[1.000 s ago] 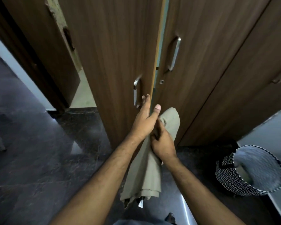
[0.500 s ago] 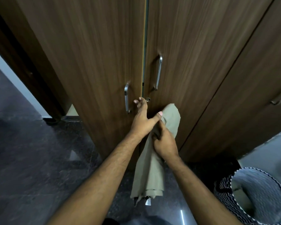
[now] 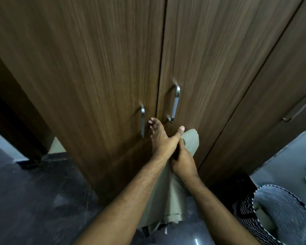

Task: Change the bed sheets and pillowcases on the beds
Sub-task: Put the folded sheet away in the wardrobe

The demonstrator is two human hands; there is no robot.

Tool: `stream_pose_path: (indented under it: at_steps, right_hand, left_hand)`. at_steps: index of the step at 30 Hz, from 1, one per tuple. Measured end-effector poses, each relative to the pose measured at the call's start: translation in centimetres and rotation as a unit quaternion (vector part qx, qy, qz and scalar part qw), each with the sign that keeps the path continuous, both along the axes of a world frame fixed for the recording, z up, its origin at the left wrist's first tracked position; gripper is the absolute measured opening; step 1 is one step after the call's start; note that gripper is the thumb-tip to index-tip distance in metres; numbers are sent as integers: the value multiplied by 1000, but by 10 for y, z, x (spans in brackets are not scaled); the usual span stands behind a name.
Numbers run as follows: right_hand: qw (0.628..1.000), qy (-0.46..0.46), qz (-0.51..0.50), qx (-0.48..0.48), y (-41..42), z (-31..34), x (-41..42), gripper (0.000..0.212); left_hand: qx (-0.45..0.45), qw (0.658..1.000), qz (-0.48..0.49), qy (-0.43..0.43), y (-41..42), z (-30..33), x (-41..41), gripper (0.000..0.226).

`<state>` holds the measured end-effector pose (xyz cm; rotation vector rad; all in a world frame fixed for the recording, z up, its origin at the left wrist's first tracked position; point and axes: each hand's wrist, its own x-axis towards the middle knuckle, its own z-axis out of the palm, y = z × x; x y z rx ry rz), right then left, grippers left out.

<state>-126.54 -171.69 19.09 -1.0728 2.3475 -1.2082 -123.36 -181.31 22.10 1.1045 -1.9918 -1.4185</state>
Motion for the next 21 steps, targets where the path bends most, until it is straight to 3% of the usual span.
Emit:
stream_pose_path:
  at_steps: [7,12,17,21]
  right_hand:
    - [998,-6,-56,-33,-16,-7,11,41]
    - [992,33,-118,-27,0,-20,17,49]
    - [973,-7,-229,-2,31,-22,26,22]
    - [954,13,-296,51,84,-15,33,59]
  left_hand:
    - [-24,1000,-16,11,-4,1,1,115]
    - [-68,994,-80,-26,4,-1,7,113]
    - [-46,983,-176,-21,42,-9,4,102]
    - [-12,965,-258,-39,89,-14,-2,95]
